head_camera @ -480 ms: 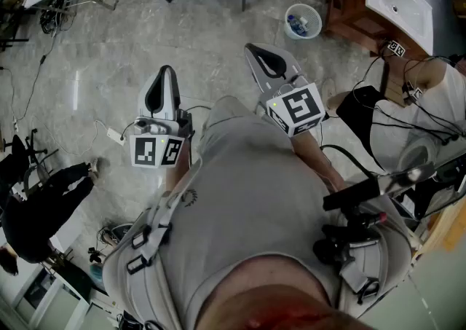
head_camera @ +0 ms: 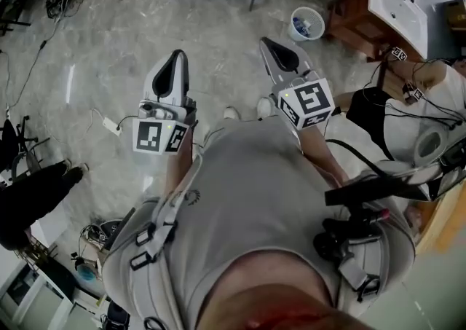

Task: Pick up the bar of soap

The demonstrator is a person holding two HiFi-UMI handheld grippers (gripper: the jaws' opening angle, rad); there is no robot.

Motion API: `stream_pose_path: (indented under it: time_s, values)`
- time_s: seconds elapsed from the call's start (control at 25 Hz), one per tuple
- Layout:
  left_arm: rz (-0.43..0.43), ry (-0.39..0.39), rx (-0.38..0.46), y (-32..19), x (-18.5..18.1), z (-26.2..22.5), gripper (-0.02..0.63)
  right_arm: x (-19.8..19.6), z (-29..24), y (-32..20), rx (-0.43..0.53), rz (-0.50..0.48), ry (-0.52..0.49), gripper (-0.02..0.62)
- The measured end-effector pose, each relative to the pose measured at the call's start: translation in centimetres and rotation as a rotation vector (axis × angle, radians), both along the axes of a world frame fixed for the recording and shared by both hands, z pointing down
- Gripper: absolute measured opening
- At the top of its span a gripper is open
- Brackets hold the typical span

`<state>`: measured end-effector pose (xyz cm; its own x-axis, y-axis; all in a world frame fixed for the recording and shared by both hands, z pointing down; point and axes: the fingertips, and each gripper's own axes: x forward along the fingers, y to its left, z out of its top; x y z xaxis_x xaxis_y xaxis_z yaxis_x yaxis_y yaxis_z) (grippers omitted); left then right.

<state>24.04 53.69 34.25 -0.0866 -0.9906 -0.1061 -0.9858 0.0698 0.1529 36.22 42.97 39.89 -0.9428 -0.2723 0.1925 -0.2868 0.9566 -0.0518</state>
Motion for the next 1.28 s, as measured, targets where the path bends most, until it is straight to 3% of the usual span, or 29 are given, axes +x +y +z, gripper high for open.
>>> stream_pose_path:
  time_s: [0.32, 0.64, 0.8, 1.04, 1.28]
  values:
    - [0.053, -0.006, 0.004, 3.4, -0.9, 1.8, -0.006, 1.1, 2.4, 2.9, -0.004, 0.110, 0.089, 0.003]
    - [0.045, 0.009, 0.106, 3.1, -1.1, -0.5, -0.008, 3.6, -1.7, 0.8, 0.056, 0.189, 0.072, 0.003]
    - [0.035, -0.014, 0.116, 2.7, -0.3, -1.1, -0.006, 4.7, -3.0, -1.2, 0.093, 0.199, 0.041, 0.003]
    - [-0.013, -0.041, 0.115, 1.7, -1.8, -1.6, -0.006, 1.0, -1.5, -3.2, 0.041, 0.133, 0.006, 0.003]
    - [-0.079, -0.037, 0.110, -2.6, -4.5, -1.4, -0.006, -3.5, -1.4, -7.1, 0.039, 0.040, -0.023, 0.003]
